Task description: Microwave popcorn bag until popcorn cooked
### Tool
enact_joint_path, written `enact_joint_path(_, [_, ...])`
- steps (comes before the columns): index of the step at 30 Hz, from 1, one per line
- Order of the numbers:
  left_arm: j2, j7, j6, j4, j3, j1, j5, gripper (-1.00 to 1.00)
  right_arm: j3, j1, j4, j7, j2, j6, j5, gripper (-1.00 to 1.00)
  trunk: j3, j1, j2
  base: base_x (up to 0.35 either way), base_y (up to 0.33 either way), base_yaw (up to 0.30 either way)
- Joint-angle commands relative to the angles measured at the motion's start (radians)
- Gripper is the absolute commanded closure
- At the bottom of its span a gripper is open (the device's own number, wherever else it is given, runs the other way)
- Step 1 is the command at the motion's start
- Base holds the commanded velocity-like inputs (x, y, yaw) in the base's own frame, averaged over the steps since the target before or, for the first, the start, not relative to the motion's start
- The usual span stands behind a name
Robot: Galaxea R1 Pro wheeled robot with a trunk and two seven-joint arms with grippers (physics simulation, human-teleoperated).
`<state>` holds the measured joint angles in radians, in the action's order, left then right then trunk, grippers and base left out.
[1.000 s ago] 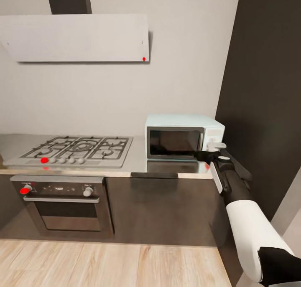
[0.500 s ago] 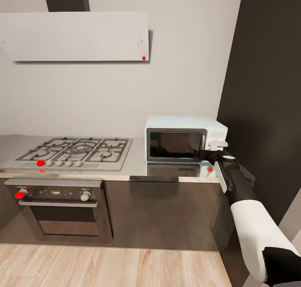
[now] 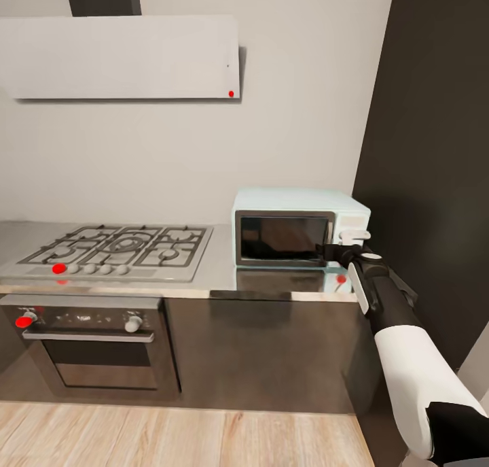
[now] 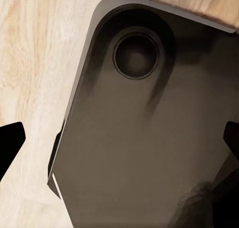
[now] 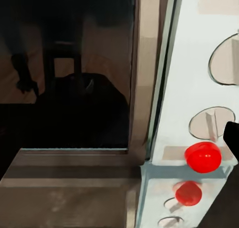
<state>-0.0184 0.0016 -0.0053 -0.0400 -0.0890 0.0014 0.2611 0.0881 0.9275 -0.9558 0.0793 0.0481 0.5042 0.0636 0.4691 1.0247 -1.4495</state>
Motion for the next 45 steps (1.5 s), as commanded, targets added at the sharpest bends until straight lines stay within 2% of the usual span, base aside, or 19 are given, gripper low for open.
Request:
enact_joint_path(1, [0.0, 0.0, 0.0, -0.001, -0.008, 0.0, 0.0, -1.0, 0.002, 0.001, -0.001, 0.008, 0.0, 0.005, 0.007, -1.0, 0.001, 0.0, 0.0, 0.251, 0.0, 0.0])
enact_joint_path(16, [0.0, 0.0, -0.001, -0.003, -0.01, 0.0, 0.002, -1.0, 0.005, 0.001, 0.01, -0.004, -0.003, 0.004, 0.008, -1.0, 0.001, 0.0, 0.0, 0.099, -0.023, 0.0])
enact_joint_path(22, [0.001, 0.0, -0.001, -0.004, -0.011, 0.0, -0.008, -1.0, 0.004, 0.001, 0.011, -0.002, 0.012, 0.002, 0.01, -1.0, 0.001, 0.0, 0.0, 0.165, -0.04, 0.0])
enact_joint_path(36, [0.0, 0.0, -0.001, -0.004, -0.011, 0.0, -0.007, -1.0, 0.003, 0.001, 0.011, -0.003, 0.013, 0.003, 0.008, -1.0, 0.001, 0.0, 0.0, 0.069, -0.001, 0.0])
enact_joint_path(37, [0.0, 0.0, -0.001, -0.004, -0.011, 0.0, -0.007, -1.0, 0.003, 0.001, 0.011, -0.002, 0.013, 0.004, 0.008, 1.0, 0.001, 0.0, 0.0, 0.0, 0.0, 0.0])
enact_joint_path(45, [0.0, 0.0, -0.001, -0.004, -0.011, 0.0, -0.008, -1.0, 0.003, 0.001, 0.011, -0.001, 0.013, 0.004, 0.008, 1.0, 0.001, 0.0, 0.0, 0.0, 0.0, 0.0])
